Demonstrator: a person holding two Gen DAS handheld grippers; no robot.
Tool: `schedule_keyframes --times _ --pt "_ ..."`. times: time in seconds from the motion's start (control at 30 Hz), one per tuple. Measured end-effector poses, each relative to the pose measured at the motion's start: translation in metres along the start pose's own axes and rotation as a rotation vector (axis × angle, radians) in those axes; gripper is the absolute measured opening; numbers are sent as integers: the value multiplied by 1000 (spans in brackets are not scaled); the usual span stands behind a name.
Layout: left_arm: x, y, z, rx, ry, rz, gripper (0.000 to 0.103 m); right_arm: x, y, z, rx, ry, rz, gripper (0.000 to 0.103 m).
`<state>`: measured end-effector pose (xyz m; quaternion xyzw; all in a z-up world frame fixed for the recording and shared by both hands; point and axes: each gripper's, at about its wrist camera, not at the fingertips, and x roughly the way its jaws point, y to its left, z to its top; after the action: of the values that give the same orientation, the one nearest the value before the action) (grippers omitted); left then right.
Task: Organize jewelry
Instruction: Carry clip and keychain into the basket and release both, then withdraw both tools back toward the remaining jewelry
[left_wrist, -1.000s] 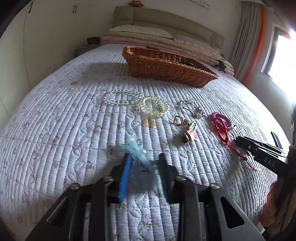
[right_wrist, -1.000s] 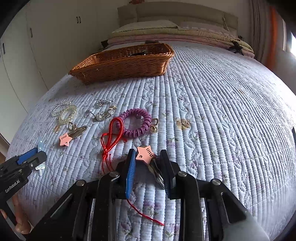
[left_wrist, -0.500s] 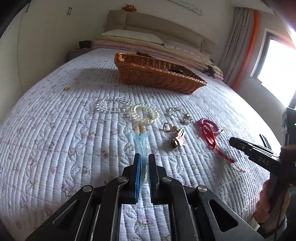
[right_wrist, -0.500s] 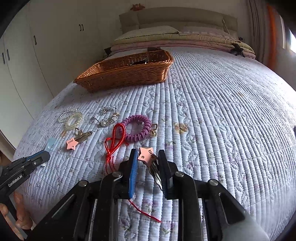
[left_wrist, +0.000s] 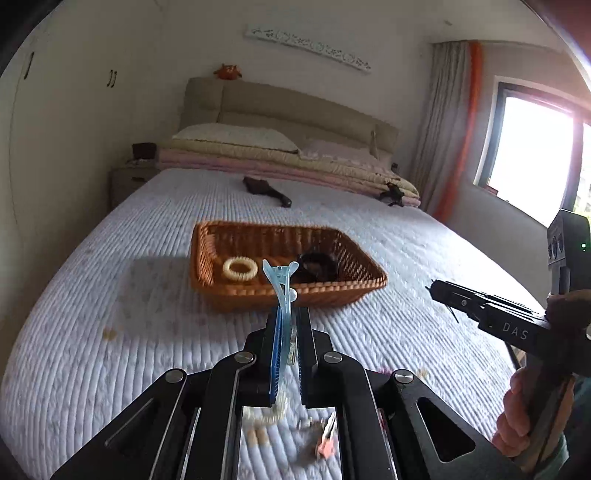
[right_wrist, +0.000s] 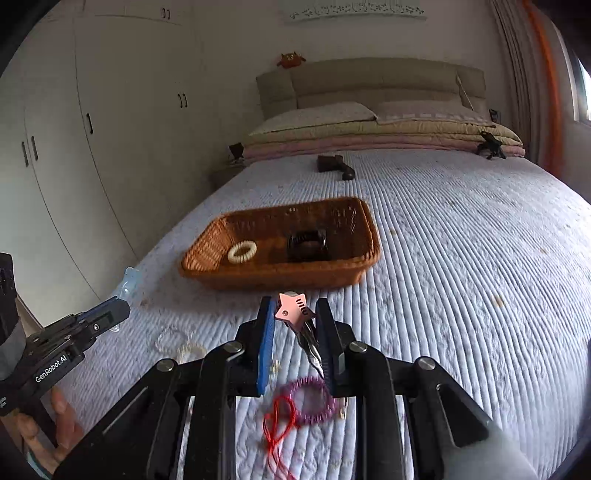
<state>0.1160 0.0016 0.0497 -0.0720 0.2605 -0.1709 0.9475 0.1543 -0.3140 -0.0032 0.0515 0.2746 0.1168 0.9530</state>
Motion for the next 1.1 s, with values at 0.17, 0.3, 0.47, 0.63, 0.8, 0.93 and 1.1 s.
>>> schedule_keyframes --times 0.17,0.3,0.47,0.63,0.8,0.93,1.1 --pt "59 4 60 -13 18 -36 8 68 -6 64 13 38 12 25" --pt "118 15 77 -44 79 -41 8 145 -22 92 82 152 49 25" --pt "183 29 67 -95 191 -50 8 213 -35 99 112 227 -6 25" --pt "212 33 50 -103 253 -39 8 238 -37 87 87 281 -65 26" --pt "218 29 47 -73 268 -19 8 243 -46 76 82 286 -98 26" --pt "220 27 46 -64 276 -3 9 236 -48 72 89 278 -80 27" --pt "200 27 48 -57 245 -19 33 211 -51 75 113 233 -51 39"
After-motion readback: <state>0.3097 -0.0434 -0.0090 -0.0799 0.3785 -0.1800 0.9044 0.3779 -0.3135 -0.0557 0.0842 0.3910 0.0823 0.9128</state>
